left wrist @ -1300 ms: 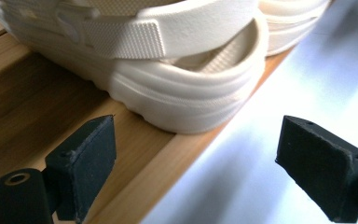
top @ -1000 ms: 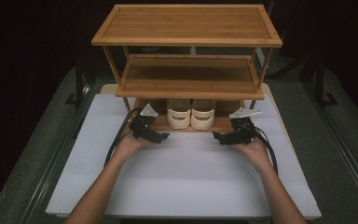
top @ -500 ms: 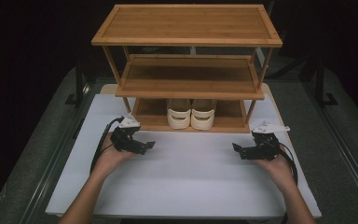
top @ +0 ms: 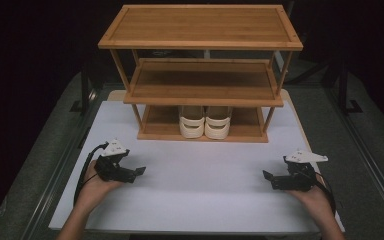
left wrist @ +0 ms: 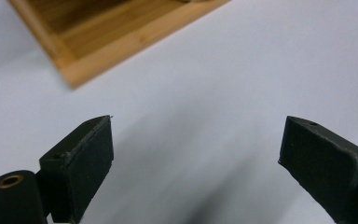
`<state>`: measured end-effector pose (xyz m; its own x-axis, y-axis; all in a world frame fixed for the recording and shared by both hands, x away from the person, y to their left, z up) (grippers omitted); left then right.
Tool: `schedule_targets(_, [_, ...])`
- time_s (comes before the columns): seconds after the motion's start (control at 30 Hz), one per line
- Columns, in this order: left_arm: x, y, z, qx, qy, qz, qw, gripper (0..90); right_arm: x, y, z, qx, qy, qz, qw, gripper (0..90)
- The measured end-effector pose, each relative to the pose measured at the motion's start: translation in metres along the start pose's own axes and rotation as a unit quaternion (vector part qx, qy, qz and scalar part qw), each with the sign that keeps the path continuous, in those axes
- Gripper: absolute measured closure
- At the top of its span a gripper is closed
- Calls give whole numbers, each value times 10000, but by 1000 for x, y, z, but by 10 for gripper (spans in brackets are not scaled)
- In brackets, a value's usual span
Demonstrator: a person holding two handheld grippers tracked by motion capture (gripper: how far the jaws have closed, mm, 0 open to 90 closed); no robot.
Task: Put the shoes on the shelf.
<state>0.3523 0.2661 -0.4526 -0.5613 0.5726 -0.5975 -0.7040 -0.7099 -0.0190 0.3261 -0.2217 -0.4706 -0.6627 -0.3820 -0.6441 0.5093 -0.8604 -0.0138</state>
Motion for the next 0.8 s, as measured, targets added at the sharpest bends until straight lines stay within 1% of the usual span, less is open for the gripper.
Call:
schedule_targets(0.13, [19,-1,5,-42,-63,80,9999,94,13,0,4,-3,-97,-40,9999,82])
schedule_targets(0.2, [28,-1,7,-76,-109,122,9998,94,20,0,6,11,-175,-20,9998,82])
schedule_targets(0.23, [28,-1,7,-76,-109,122,9998,94,20,0,6,11,-175,-20,9998,82])
schedule_targets(0.27, [32,-1,8,-79,-138,138,9998,94,23,-1,6,13,-208,-19,9998,82])
schedule_targets(0.3, [36,-1,9,-88,-159,139,9997,94,27,-1,6,10,-244,-33,9997,82])
schedule_targets(0.33, [44,0,10,-110,-200,161,9996,94,34,-1,6,9,-337,-36,9994,82])
schedule_targets(0.4, [51,0,11,-136,-214,173,9995,94,39,-1,7,49,-418,-35,9991,82])
schedule_targets(0.5, [62,1,12,-130,-258,207,9994,94,46,-2,8,87,-524,-4,9986,82])
schedule_targets(0.53, [65,2,12,-115,-262,229,9993,94,47,-3,8,96,-545,-33,9985,82])
schedule_targets(0.6, [71,3,13,-100,-264,256,9993,92,51,-3,7,124,-639,5,9979,81])
schedule_targets(0.77, [81,2,13,-117,-260,227,9993,86,52,-1,6,10,-564,-79,9984,79])
schedule_targets(0.8, [81,2,13,-117,-260,227,9993,79,53,-1,6,9,-569,-89,9983,79])
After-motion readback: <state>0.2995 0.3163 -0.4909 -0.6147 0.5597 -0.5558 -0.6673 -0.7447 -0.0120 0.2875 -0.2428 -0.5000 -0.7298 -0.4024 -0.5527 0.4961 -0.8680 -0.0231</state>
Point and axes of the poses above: each handheld gripper's, and its own axes: z roughly backward along the jaws, x roughly out of its underside, y roughly to its right, the point moved 6 cm from there along -z, roughly forward along the jaws, and after that the axes turned 11 degrees about -y, right-handed, at the moved point
